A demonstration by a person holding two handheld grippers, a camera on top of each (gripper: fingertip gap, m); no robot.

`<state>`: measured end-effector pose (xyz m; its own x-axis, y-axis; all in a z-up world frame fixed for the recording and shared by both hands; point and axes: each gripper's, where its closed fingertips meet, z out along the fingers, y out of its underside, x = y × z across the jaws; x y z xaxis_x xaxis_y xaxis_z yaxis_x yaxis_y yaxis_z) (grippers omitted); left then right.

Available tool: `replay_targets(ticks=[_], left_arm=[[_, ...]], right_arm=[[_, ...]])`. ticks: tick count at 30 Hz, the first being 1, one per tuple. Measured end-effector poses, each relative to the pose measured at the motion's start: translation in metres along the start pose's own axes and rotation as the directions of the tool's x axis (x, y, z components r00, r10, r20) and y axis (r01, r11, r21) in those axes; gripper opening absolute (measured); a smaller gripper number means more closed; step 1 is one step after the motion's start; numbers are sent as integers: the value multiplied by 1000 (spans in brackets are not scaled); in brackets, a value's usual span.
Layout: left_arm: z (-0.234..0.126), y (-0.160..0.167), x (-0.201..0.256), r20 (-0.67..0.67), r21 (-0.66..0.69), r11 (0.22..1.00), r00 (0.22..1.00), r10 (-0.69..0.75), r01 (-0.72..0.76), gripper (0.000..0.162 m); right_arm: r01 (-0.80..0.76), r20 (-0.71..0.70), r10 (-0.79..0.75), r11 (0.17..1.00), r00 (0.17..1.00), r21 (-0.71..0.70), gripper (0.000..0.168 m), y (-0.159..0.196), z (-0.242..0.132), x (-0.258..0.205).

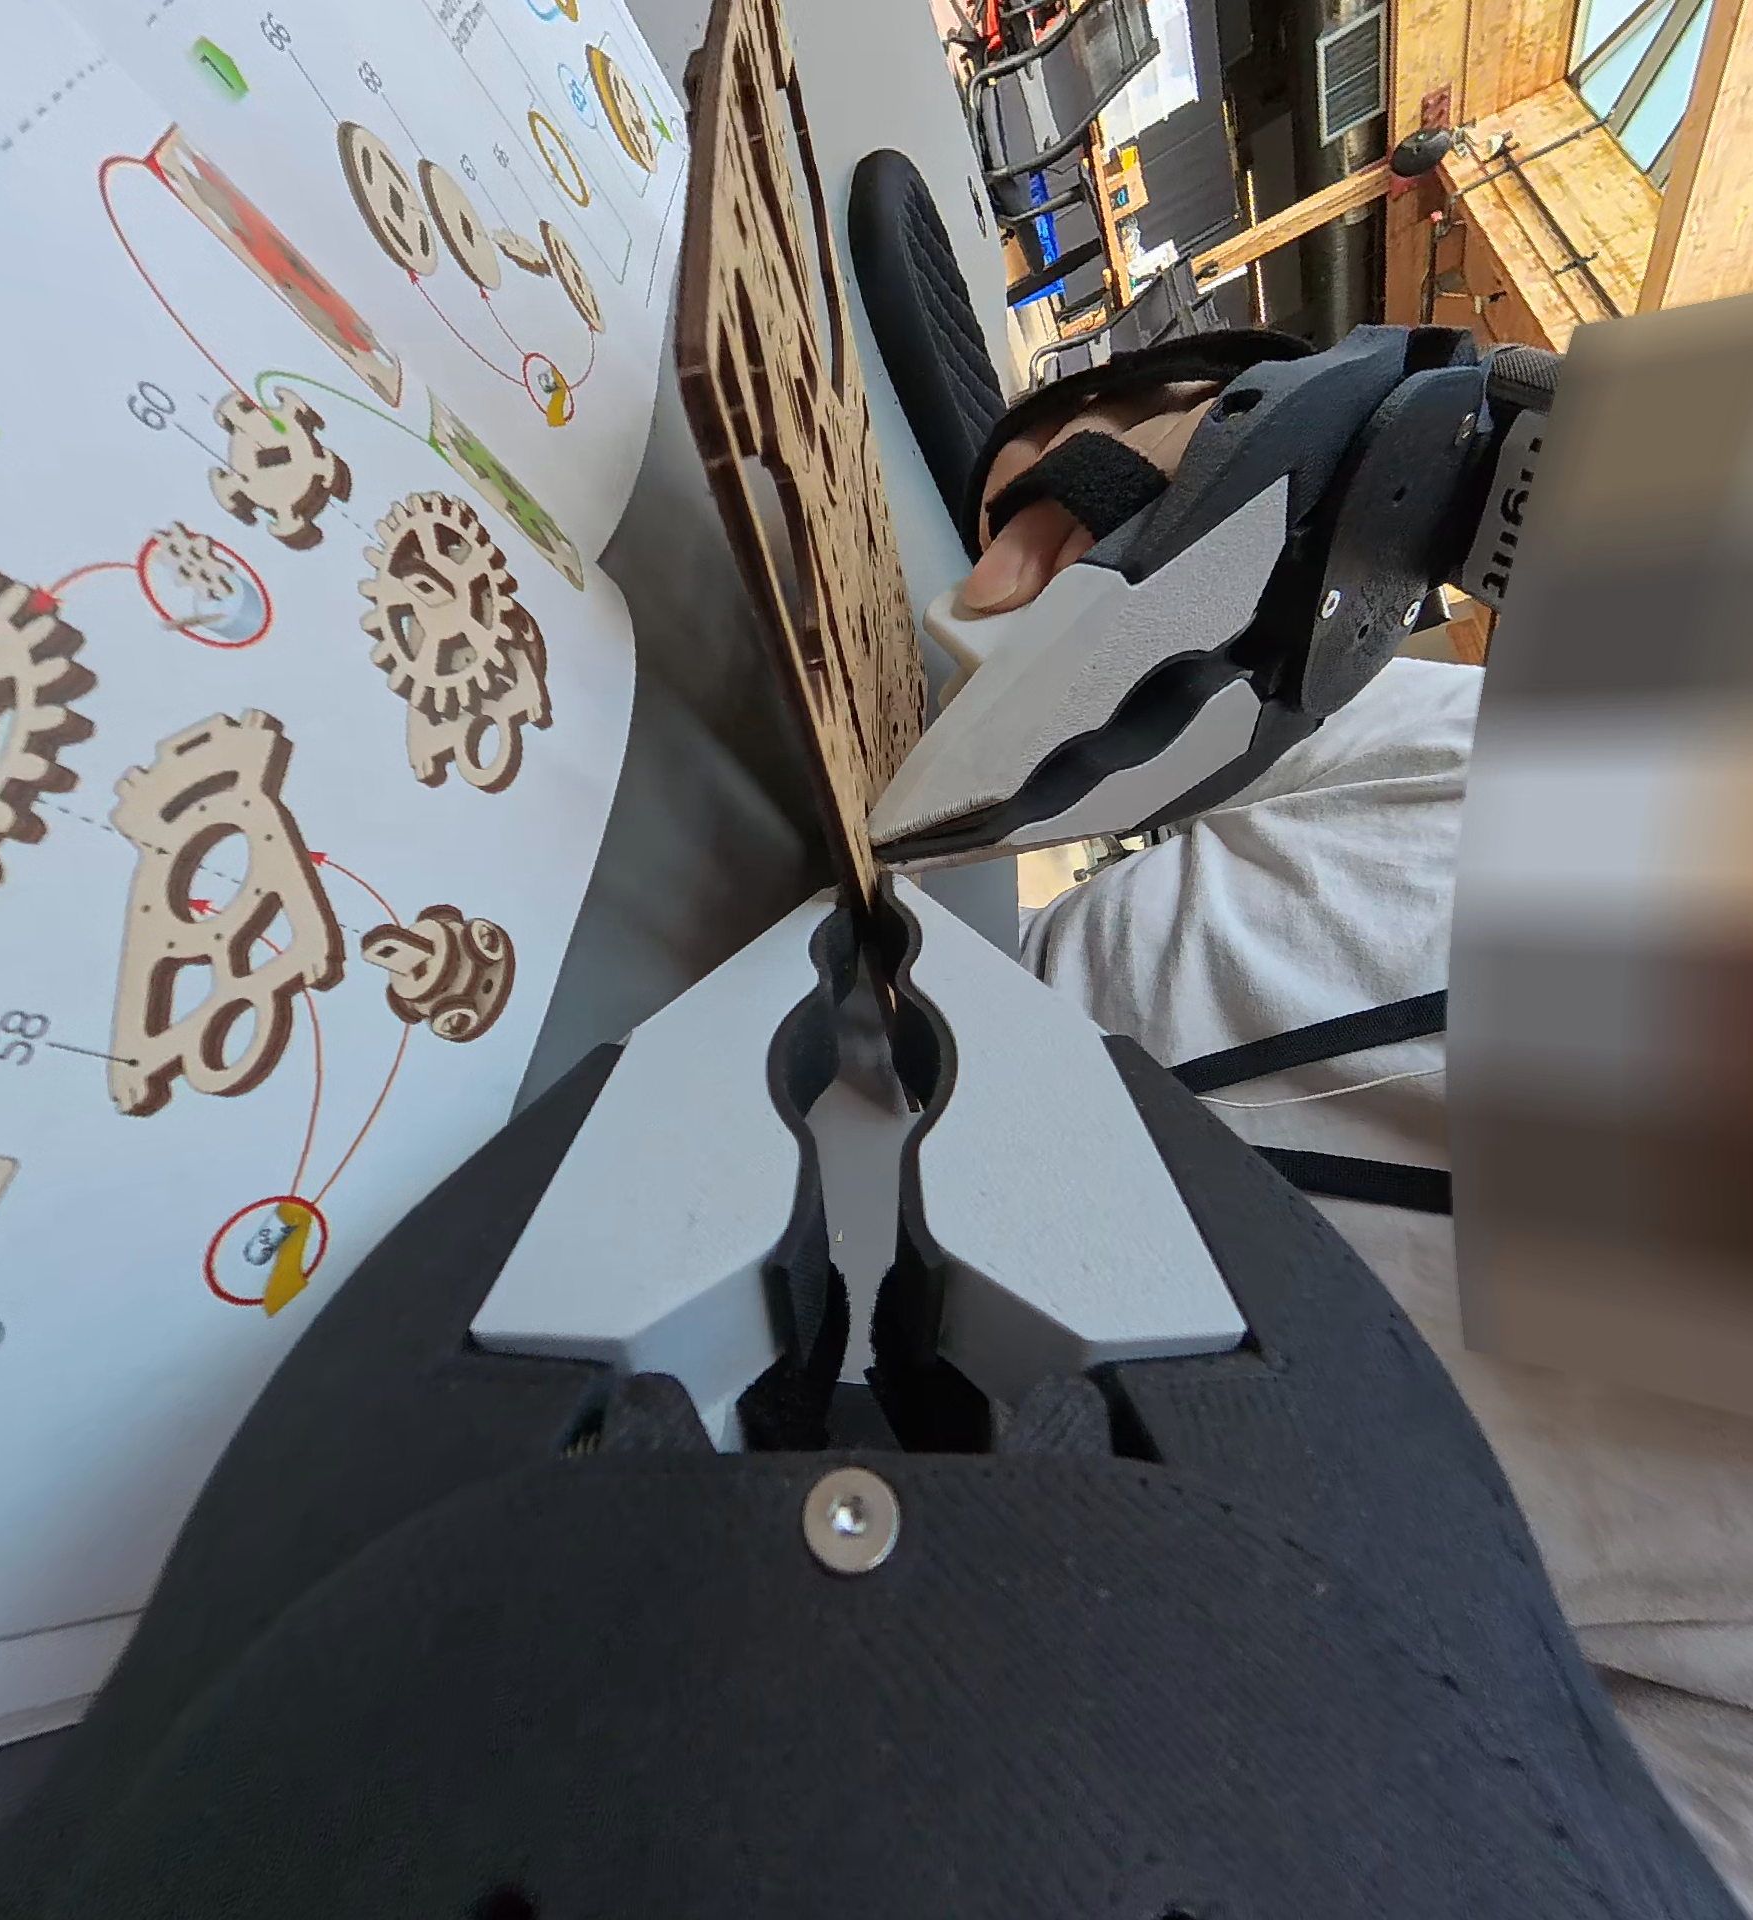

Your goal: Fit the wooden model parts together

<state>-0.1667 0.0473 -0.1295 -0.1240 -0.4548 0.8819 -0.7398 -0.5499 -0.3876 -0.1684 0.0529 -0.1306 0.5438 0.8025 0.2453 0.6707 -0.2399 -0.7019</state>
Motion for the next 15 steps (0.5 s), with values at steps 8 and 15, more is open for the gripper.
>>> replay_targets(ticks=[8, 15], left_arm=[[0, -1, 4, -35, 0, 1000, 999, -14, 14, 0], [0, -1, 5, -48, -2, 1000, 999, -25, 25, 0]], right_arm=[[62, -25, -61, 996, 998, 65, 0, -8, -8, 4], [83, -65, -77, 992, 995, 97, 0, -15, -13, 8]])
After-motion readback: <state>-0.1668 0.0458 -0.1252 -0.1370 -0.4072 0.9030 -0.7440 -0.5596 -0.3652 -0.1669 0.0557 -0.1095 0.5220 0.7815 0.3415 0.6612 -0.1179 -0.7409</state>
